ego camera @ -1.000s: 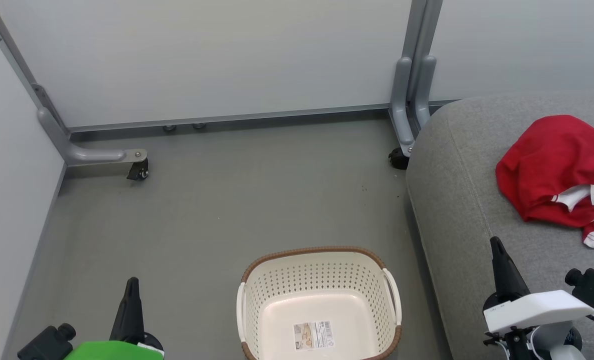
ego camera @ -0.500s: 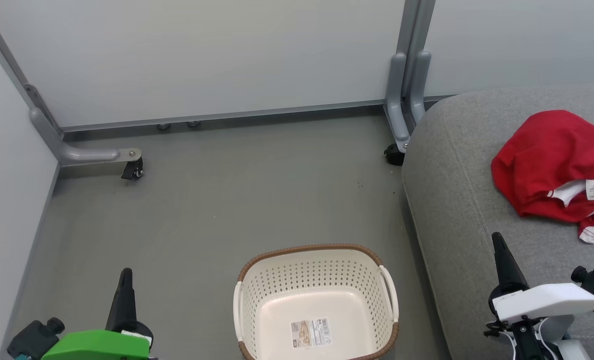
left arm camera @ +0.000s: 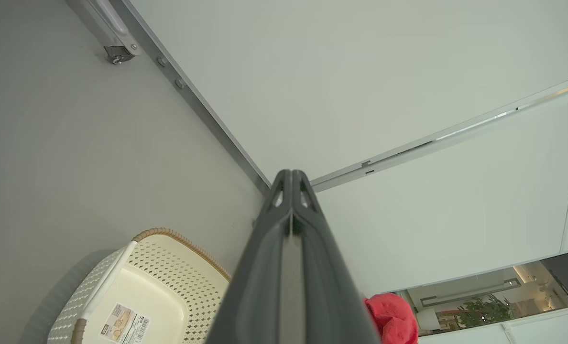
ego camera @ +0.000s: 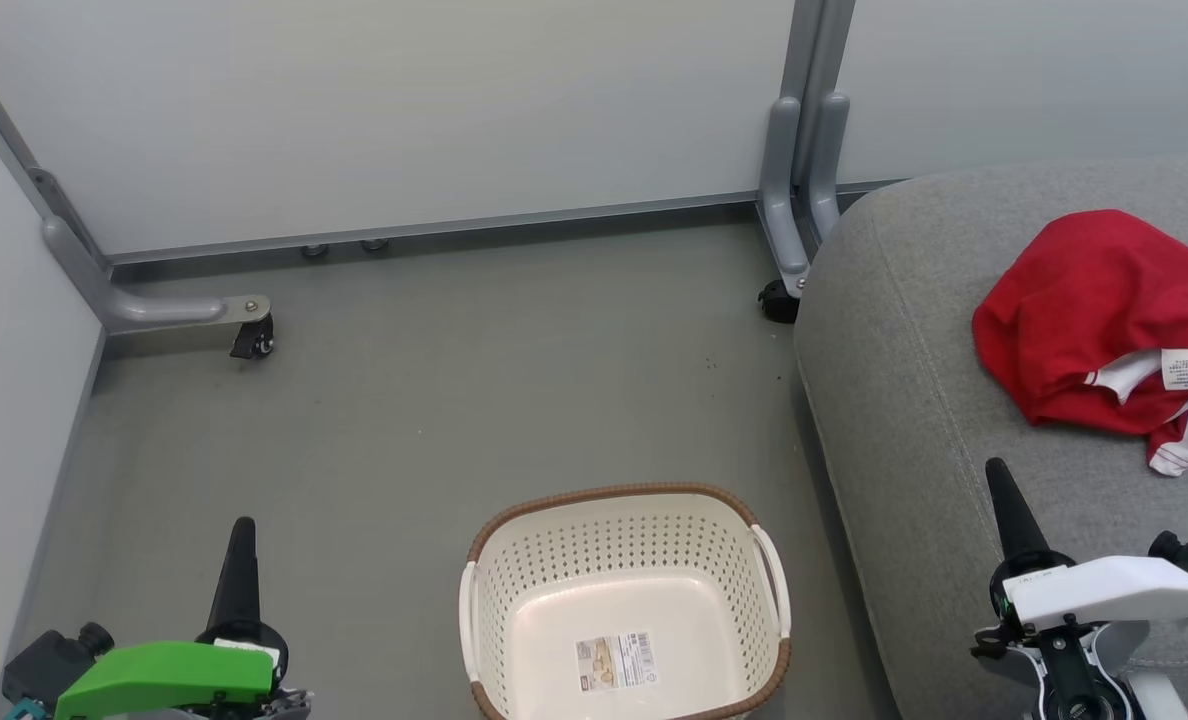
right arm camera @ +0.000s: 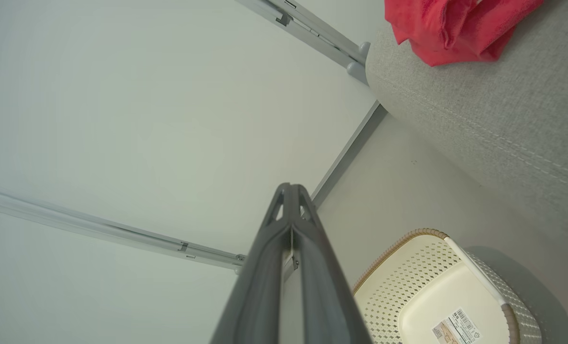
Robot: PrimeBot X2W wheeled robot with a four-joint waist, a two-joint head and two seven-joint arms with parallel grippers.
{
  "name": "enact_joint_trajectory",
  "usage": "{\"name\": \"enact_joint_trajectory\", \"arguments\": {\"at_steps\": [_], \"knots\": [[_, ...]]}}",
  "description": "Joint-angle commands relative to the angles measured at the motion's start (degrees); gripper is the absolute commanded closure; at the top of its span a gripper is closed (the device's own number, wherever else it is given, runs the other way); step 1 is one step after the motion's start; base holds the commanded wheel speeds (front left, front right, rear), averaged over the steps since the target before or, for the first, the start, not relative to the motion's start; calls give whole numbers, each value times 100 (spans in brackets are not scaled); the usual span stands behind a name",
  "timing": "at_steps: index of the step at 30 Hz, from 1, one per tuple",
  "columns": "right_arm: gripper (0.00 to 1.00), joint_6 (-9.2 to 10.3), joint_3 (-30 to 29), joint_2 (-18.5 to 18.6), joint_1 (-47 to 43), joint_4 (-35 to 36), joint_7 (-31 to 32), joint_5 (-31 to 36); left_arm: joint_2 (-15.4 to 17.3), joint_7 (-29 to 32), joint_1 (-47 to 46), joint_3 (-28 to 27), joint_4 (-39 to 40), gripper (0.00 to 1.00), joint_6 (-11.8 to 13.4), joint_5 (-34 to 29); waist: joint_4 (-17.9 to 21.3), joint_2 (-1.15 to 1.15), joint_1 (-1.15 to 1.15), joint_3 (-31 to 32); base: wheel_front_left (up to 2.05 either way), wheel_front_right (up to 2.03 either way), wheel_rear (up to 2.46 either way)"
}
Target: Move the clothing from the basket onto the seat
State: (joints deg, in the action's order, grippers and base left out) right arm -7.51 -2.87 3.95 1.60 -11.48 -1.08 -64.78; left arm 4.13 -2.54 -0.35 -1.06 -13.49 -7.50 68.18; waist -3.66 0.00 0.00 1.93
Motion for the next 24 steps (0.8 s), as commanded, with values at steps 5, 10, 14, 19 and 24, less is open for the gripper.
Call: {"name": "enact_joint_trajectory", "arguments": {"at_steps": [5,10,14,19,24], "knots": [[100,0,-63,-8,186,-1,109,-391,35,102,-210,-61,23,100,2,364,35,0,0,-21,0,0,0],[100,0,-98,-17,216,-31,177,-663,34,180,-251,-97,14,100,2,626,65,0,0,-38,0,0,0],[100,0,-122,-24,252,-52,235,-868,32,239,-286,-127,8,100,2,812,89,0,0,-52,0,0,0],[100,0,-150,-28,287,-77,303,-1110,29,304,-336,-161,1,100,1,1032,118,0,0,-69,0,0,0],[100,0,-180,-38,301,-104,368,-1350,25,370,-371,-191,-7,100,1,1256,149,0,0,-86,0,0,0]]}}
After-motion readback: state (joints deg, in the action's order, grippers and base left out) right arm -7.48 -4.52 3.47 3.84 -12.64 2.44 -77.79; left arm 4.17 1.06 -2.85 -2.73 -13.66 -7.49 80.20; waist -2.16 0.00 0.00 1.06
